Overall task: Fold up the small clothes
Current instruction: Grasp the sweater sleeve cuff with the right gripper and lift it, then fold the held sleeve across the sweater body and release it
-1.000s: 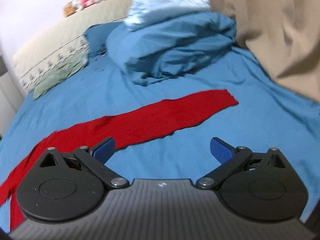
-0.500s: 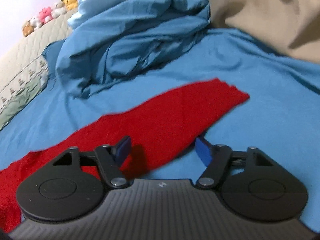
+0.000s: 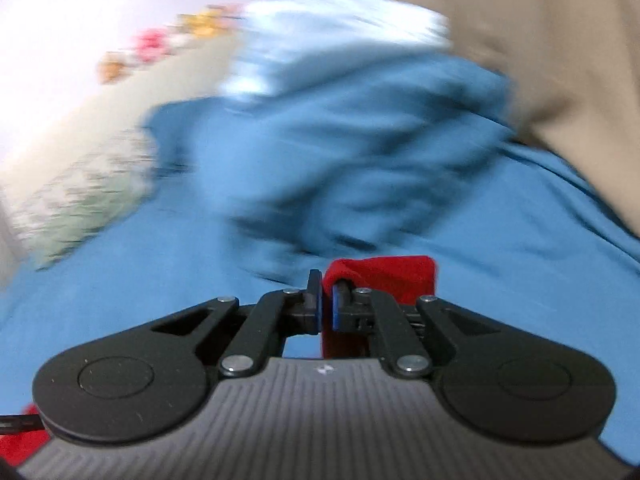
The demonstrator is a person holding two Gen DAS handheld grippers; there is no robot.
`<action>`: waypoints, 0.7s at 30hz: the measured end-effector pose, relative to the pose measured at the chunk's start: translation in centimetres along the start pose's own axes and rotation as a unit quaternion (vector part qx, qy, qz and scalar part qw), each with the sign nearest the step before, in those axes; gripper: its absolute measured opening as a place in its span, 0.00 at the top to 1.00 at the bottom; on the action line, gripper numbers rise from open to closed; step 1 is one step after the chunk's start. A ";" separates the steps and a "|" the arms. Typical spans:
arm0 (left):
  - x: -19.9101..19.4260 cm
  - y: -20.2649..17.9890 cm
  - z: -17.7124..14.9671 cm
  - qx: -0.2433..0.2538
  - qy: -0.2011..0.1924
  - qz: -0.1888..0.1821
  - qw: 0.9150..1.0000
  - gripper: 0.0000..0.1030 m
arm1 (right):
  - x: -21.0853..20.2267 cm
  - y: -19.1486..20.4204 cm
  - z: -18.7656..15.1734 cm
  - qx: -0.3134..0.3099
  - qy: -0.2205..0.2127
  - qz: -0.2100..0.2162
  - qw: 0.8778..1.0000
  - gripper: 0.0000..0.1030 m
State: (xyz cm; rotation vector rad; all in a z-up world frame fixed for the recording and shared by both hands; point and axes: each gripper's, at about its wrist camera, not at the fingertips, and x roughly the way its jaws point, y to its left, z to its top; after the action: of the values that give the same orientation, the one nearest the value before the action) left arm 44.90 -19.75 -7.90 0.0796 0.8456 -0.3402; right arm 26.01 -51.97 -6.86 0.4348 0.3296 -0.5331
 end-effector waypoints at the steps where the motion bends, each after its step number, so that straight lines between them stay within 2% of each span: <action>1: -0.8 0.8 0.4 -0.004 -0.004 0.003 1.000 0.00 | -0.5 2.8 0.8 -0.015 -0.004 0.034 0.999 0.81; 5: -4.7 5.3 1.1 -0.020 -0.029 0.035 0.999 0.00 | -1.2 12.8 0.8 -0.056 0.003 0.155 0.986 0.81; 7: -6.0 8.0 1.1 -0.025 -0.030 0.049 0.998 0.00 | -1.0 18.2 -1.4 -0.088 0.025 0.222 0.971 0.81; 10: -6.9 12.5 0.2 -0.043 -0.015 0.071 0.996 0.00 | -0.2 24.2 -6.7 -0.135 0.069 0.281 0.948 0.81; 12: -7.0 14.5 -0.8 -0.051 -0.008 0.090 0.995 0.00 | 0.5 27.3 -11.6 -0.177 0.107 0.296 0.932 0.81; 15: -6.4 17.3 -2.3 -0.068 0.008 0.097 0.993 0.00 | 1.3 30.2 -19.2 -0.254 0.162 0.293 0.907 0.81; 17: -5.9 18.4 -3.2 -0.082 0.018 0.094 0.992 0.00 | 1.1 30.6 -22.3 -0.285 0.179 0.290 0.896 0.79; 19: -5.2 18.3 -3.5 -0.085 0.027 0.082 0.993 0.00 | 0.7 30.7 -23.8 -0.302 0.181 0.283 0.892 0.76; 20: -4.9 17.9 -3.6 -0.080 0.027 0.078 0.993 0.00 | 0.5 30.4 -24.0 -0.310 0.182 0.282 0.889 0.65; 21: -4.9 17.5 -3.8 -0.073 0.026 0.075 0.994 0.00 | 0.3 30.0 -24.0 -0.315 0.184 0.284 0.887 0.47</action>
State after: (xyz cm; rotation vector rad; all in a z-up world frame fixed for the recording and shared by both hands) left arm 44.90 -1.16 -7.96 0.0169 0.9088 -0.1354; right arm 38.27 -17.38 -18.28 -0.0227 0.6852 0.2512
